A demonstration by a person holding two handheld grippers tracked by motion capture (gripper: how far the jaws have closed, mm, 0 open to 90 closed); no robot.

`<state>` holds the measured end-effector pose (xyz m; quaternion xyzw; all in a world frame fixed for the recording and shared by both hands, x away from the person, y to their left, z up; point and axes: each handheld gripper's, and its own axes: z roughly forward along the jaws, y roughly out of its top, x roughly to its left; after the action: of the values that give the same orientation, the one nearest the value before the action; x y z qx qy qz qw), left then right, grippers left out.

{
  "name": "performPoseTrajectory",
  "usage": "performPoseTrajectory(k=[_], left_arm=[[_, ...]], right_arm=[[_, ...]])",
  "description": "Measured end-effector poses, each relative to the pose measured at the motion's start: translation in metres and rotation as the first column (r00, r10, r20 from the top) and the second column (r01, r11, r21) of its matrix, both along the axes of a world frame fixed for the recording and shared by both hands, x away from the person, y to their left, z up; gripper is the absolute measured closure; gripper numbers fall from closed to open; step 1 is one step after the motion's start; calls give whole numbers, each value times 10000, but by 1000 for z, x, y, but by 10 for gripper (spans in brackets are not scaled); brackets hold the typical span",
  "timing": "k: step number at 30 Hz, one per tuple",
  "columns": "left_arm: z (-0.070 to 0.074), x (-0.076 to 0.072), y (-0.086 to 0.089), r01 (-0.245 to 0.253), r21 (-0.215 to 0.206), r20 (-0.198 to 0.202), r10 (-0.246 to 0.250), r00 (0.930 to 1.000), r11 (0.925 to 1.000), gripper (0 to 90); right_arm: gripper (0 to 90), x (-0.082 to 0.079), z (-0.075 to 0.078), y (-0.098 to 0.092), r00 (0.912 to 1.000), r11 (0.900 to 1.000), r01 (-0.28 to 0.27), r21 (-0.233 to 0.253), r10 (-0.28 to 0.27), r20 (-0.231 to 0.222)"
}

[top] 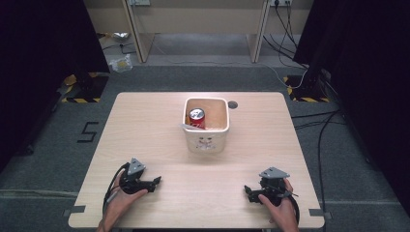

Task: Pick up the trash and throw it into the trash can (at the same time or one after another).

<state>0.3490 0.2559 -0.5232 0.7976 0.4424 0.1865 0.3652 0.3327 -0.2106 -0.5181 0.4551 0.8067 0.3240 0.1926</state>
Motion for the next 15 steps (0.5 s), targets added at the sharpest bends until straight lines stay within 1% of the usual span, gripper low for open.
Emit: performPoseTrajectory(k=[1, 2, 15], left_arm=[[0, 0, 0, 14, 99, 29, -14, 10000, 9999, 172], [0, 0, -1, 9, 112, 37, -10, 10000, 9999, 172], [0, 0, 0, 24, 82, 22, -24, 10000, 10000, 173]], right_arm=[[9, 0, 0, 0, 10000, 10000, -3, -1, 3, -1], [9, 0, 0, 0, 10000, 10000, -7, -5, 7, 6], [9, 0, 0, 0, 10000, 10000, -3, -3, 3, -15]])
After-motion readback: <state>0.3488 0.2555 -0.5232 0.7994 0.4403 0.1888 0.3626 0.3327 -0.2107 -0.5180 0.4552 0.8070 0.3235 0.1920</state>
